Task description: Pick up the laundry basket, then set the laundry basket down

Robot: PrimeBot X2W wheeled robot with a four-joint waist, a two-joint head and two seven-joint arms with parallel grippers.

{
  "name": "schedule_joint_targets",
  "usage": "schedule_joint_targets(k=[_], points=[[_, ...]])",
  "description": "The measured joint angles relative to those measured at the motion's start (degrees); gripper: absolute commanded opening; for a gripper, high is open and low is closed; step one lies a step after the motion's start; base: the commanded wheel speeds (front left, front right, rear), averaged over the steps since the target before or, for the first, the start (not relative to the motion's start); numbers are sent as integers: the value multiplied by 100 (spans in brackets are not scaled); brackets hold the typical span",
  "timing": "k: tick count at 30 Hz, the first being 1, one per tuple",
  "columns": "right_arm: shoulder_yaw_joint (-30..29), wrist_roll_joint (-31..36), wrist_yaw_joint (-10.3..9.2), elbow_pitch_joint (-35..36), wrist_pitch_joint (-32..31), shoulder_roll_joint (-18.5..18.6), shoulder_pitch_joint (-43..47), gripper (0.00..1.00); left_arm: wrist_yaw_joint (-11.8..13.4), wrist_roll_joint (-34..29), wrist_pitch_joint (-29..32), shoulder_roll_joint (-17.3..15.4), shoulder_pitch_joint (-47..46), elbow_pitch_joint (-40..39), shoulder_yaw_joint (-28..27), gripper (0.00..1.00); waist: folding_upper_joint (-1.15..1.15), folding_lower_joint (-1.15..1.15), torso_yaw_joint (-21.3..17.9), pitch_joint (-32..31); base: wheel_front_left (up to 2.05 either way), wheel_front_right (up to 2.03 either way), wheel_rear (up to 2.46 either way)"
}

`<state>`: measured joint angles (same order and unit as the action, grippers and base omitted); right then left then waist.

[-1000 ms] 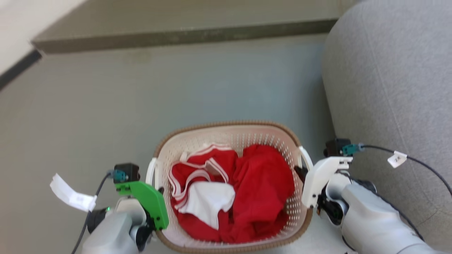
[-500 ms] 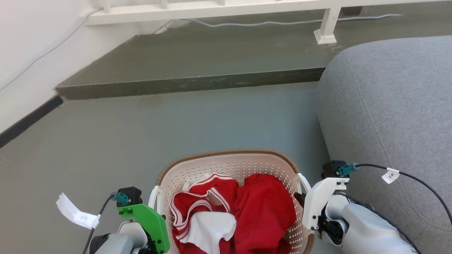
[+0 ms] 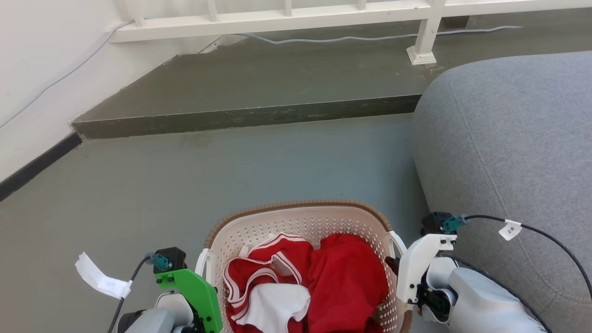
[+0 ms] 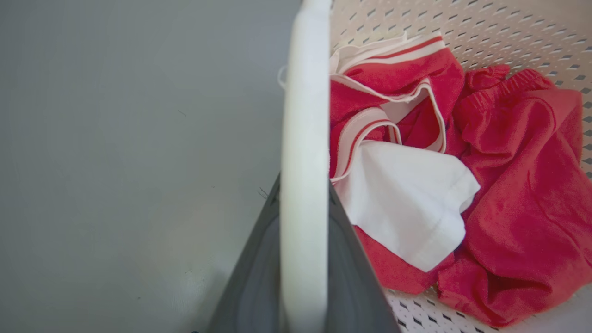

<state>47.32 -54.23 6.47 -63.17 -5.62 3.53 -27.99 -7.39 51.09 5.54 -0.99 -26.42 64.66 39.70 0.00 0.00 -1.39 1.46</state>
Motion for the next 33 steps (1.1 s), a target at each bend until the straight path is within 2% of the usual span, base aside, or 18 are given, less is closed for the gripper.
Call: schedule_joint_targets(k=[33], points=[[223,-281,0,-19,-134,3,-12,0,0,211,124,-3,-25,121,145,0,0,0,-33,104,0,0,0]])
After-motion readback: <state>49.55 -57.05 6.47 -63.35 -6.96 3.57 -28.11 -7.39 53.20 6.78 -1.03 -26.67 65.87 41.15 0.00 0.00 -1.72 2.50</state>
